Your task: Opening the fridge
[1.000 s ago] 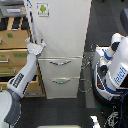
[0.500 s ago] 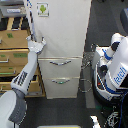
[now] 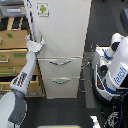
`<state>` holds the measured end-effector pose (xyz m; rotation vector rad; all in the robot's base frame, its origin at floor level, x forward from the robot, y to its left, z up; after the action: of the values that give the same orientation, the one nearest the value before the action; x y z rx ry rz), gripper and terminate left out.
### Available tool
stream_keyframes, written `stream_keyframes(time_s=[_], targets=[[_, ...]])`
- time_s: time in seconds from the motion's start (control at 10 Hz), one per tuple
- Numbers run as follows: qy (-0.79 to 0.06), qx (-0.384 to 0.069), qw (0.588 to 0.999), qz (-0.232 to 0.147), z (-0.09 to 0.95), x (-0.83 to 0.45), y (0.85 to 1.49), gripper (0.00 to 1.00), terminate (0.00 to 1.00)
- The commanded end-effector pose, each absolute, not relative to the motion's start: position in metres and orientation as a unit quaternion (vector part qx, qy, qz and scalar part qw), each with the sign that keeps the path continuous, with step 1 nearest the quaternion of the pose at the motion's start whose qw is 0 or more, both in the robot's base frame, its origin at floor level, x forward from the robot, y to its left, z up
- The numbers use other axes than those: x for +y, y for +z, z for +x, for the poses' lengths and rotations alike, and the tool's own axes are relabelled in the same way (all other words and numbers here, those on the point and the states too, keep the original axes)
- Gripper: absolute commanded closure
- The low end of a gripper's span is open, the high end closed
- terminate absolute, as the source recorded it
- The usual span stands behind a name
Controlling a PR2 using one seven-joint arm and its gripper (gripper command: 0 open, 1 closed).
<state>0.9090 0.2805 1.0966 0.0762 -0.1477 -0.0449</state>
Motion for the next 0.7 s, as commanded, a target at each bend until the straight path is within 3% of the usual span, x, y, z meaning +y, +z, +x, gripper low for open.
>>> stream_keyframes(time_s=[0.1,0.3,0.4,0.5,0.7], targets=[[-0.030,-0.075,0.996,0.031,0.934,0.311,1.067,0.00,0.00],[-0.024,-0.065,0.998,0.011,0.933,0.323,1.059,0.00,0.00],[-0.051,-0.055,0.997,-0.023,0.929,0.314,1.055,0.00,0.00],[-0.054,-0.047,0.996,-0.049,0.929,0.314,1.052,1.00,0.00],[-0.053,-0.046,0.995,-0.075,0.929,0.317,1.054,1.00,0.00]])
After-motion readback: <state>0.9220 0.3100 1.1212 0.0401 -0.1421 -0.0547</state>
